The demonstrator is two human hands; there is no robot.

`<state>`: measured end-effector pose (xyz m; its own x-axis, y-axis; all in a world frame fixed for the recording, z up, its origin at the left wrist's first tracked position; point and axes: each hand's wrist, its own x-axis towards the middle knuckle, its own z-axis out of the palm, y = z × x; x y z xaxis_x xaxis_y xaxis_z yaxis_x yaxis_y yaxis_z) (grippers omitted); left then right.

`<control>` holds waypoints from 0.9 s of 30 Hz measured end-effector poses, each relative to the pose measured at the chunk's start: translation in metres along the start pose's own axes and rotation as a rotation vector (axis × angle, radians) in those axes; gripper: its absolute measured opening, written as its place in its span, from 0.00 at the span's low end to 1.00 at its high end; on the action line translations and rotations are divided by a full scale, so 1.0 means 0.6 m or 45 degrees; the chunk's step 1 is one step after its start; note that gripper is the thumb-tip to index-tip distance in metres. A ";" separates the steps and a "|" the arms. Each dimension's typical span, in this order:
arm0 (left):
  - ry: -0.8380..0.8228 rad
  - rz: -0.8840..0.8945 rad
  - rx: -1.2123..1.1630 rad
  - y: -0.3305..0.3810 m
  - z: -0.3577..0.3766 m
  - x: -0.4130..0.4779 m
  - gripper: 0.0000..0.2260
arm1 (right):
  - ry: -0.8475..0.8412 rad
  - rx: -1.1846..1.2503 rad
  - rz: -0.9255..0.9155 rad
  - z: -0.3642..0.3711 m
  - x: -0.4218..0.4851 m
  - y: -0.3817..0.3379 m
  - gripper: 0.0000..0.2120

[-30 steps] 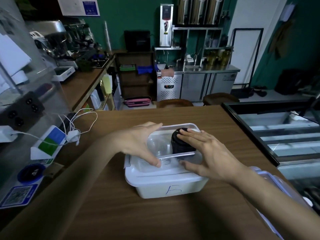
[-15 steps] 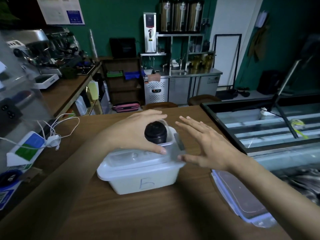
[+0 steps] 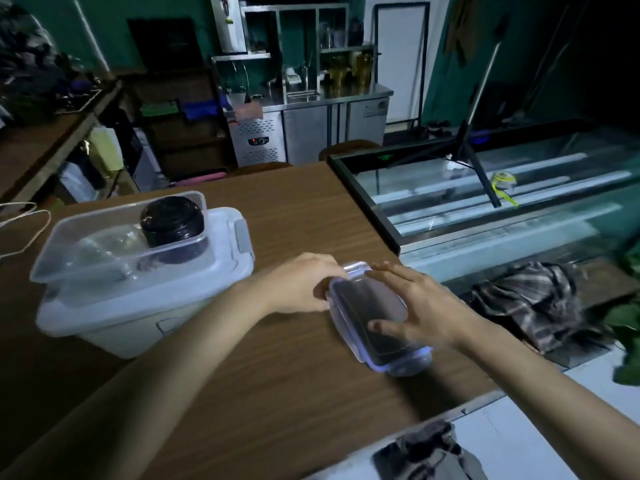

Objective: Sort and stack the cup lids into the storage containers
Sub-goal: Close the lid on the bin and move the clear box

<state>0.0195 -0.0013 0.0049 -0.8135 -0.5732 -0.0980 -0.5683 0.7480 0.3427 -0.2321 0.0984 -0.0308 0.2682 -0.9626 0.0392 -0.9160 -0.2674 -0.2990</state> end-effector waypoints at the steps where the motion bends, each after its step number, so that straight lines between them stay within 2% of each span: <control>1: -0.025 0.015 0.006 -0.004 0.021 0.011 0.23 | -0.022 0.002 0.010 0.009 -0.006 0.010 0.44; 6: -0.132 0.015 -0.022 -0.030 0.119 0.044 0.26 | -0.127 0.034 0.016 0.042 -0.038 0.027 0.44; 9: -0.052 0.023 -0.084 -0.039 0.147 0.047 0.21 | -0.204 0.044 -0.002 0.061 -0.049 0.032 0.47; 12: 0.071 0.074 0.012 -0.035 0.153 0.044 0.16 | -0.238 0.015 0.000 0.071 -0.049 0.037 0.48; 14: 0.202 0.104 0.071 -0.029 0.147 0.044 0.14 | -0.162 -0.009 -0.002 0.067 -0.043 0.036 0.42; 17: 0.381 0.118 0.061 -0.017 0.119 0.047 0.14 | 0.084 -0.078 0.034 0.054 -0.033 0.029 0.24; 20: 0.411 0.142 0.001 -0.004 0.069 0.049 0.10 | 0.365 -0.112 0.071 0.027 -0.022 0.024 0.11; 26: 0.382 0.120 -0.104 0.014 -0.024 0.034 0.12 | 0.584 0.084 0.019 -0.068 0.001 0.015 0.00; 27: 0.404 0.126 -0.101 0.020 -0.042 0.030 0.12 | 0.596 0.076 0.016 -0.087 0.004 0.008 0.01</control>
<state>0.0010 -0.0112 0.0305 -0.7782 -0.5840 0.2309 -0.4671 0.7841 0.4087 -0.2514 0.0925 0.0175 0.0810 -0.8858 0.4570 -0.8959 -0.2657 -0.3561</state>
